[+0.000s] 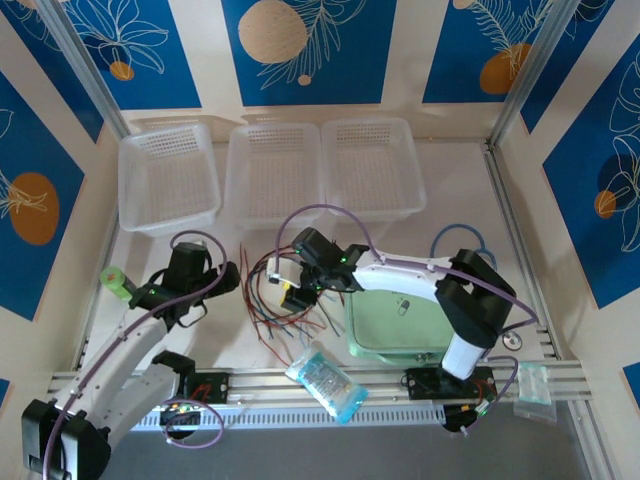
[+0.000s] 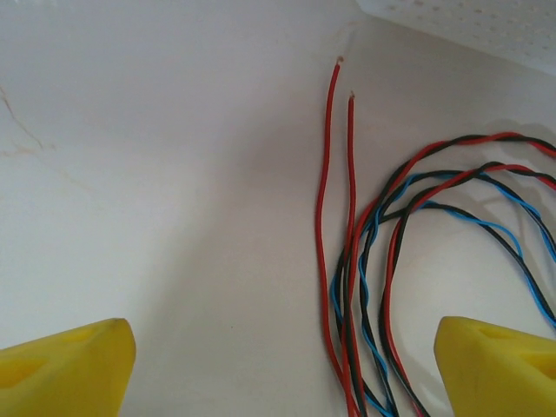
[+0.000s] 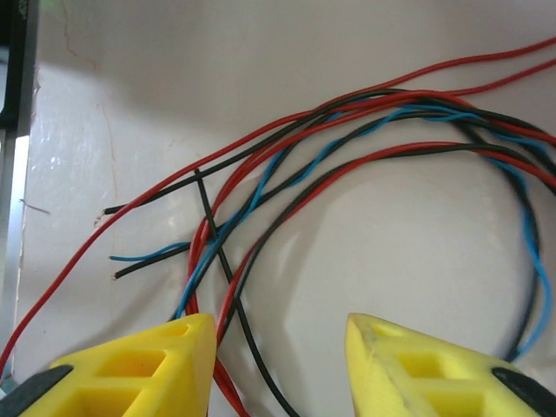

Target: Untangle the cables

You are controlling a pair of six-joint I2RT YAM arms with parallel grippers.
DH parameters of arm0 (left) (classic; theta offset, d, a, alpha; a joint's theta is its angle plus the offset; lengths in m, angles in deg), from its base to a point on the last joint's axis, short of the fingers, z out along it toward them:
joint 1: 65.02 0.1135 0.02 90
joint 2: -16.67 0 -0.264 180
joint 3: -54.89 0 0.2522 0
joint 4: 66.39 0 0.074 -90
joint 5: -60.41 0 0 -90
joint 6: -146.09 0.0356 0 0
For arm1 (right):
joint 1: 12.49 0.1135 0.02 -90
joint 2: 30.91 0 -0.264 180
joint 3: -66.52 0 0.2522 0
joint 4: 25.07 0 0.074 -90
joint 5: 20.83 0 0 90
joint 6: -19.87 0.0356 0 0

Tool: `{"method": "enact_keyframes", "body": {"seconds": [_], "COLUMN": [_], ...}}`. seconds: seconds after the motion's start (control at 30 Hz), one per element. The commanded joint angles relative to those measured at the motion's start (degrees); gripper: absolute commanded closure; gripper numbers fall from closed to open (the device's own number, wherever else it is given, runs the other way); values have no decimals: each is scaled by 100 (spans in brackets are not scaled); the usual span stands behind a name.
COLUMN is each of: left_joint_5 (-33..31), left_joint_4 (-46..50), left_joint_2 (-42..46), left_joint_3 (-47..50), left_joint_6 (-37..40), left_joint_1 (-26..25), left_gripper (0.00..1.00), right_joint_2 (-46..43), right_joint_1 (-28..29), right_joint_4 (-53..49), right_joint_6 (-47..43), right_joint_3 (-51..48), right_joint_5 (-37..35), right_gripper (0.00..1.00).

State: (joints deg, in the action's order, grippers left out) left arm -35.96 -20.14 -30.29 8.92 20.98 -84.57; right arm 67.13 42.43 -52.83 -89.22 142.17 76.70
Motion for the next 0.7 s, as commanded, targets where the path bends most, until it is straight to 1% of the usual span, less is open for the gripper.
{"method": "enact_keyframes", "body": {"seconds": [0.0, 0.1, 0.2, 0.3, 0.4, 0.5, 0.67], "left_joint_5": [419, 539, 558, 622, 743, 903, 1015], "left_joint_4": [195, 313, 342, 359, 381, 376, 378], "left_joint_2": [119, 160, 245, 318, 327, 326, 344], "left_joint_3": [179, 256, 341, 386, 401, 400, 310], "left_joint_6": [-491, -648, -771, -847, -908, -936, -921], "left_joint_1": [-35, -41, -31, -23, 33, 110, 264], "left_gripper": [16, 18, 20, 23, 23, 23, 23], "right_joint_2": [264, 468, 631, 779, 904, 928, 955], "right_joint_1": [107, 217, 388, 567, 740, 839, 1003], "right_joint_4": [-463, -551, -419, -282, -313, -296, -281], "right_joint_6": [60, 363, 769, 922, 897, 801, 472], "right_joint_3": [387, 610, 701, 692, 761, 751, 614], "right_joint_5": [469, 586, 444, 471, 475, 659, 768], "right_gripper": [58, 59, 57, 57, 58, 59, 63]}}
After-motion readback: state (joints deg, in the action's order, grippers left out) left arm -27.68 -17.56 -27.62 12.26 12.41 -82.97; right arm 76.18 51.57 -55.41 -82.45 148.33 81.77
